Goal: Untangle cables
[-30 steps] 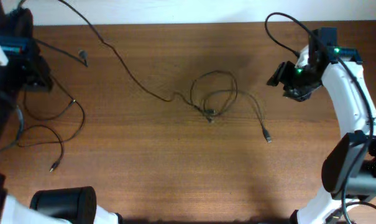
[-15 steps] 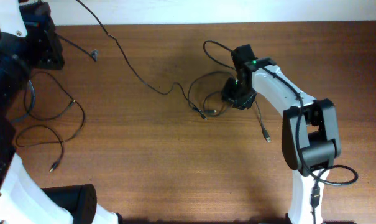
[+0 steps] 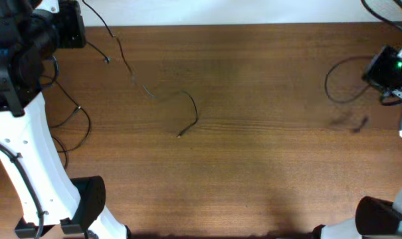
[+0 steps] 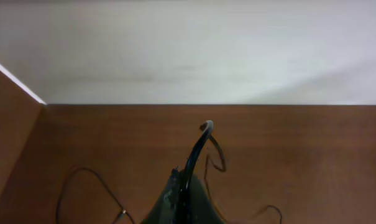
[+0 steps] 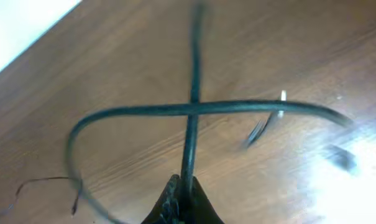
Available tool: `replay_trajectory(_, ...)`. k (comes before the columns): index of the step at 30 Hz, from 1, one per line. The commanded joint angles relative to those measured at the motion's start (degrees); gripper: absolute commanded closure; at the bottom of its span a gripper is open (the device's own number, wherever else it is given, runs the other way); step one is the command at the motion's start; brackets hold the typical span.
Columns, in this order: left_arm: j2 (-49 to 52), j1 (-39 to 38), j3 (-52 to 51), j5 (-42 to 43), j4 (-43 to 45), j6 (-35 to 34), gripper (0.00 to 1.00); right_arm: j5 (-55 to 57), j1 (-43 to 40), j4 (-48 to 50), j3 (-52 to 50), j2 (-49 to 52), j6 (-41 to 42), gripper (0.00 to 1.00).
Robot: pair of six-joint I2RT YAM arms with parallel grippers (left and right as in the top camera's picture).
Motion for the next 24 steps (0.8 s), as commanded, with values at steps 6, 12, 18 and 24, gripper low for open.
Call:
replay_trajectory(6, -13.6, 8.9, 1.4, -34.0, 7.3, -0.8, 1.00, -0.8, 0.3, -0.1, -0.9, 0.4, -2.2, 0.96)
replay_trajectory(12, -17.7, 28.0, -3.2, -34.0, 10.8, -9.5, 1.00, -0.8, 0.3, -2.3, -0.9, 0.4, -2.9, 0.96)
replay_trajectory(18, -10.0, 28.0, -34.2, -23.8, 26.0, -9.6, 1.00, -0.7, 0.3, -4.0, -0.9, 0.4, -3.3, 0.96)
replay_trajectory(24, -8.5, 31.9, -35.0, -30.2, 28.3, -9.4, 1.00, -0.7, 0.3, -4.0, -0.9, 0.4, -3.7, 0.96)
